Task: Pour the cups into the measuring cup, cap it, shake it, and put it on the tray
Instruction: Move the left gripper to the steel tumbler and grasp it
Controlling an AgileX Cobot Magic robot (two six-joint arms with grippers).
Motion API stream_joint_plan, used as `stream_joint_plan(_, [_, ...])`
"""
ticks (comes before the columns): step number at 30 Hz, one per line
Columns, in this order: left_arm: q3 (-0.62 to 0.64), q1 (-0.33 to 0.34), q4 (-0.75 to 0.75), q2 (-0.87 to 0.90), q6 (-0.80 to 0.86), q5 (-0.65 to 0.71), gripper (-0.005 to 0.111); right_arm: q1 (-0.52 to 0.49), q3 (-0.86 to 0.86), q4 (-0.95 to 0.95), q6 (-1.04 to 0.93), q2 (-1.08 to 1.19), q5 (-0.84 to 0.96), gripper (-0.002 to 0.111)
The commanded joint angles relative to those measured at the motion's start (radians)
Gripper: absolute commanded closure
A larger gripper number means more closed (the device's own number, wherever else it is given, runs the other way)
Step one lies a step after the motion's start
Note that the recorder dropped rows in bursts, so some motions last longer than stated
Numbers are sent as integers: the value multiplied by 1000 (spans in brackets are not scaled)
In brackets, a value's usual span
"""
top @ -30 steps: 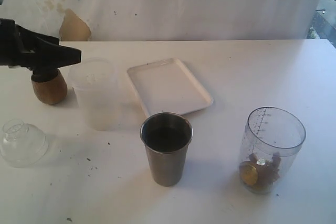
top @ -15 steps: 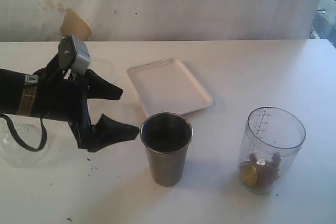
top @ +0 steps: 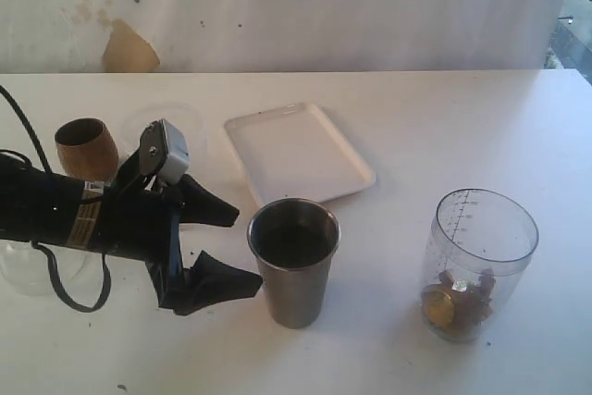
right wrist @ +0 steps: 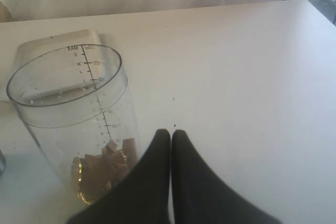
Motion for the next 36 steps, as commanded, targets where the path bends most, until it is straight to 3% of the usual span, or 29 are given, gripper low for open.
stream_joint_plan(1, [2,-2,-53,41,71,-92,2,4,5,0,1,-5,-2,108])
stream_joint_plan(10, [2,-43,-154,115,248,-159,2,4,5,0,1,-5,-2,108])
stream_joint_plan(23, [-2,-43,-316,227,543,-237,2,4,5,0,1,-5,-2,108])
stream_joint_plan(29, [-49,-46,-323,292,561,-338,2,4,5,0,1,-5,-2,108])
stream_joint_plan(36, [-114,-94,-323,353,559,-322,2,4,5,0,1,-5,-2,108])
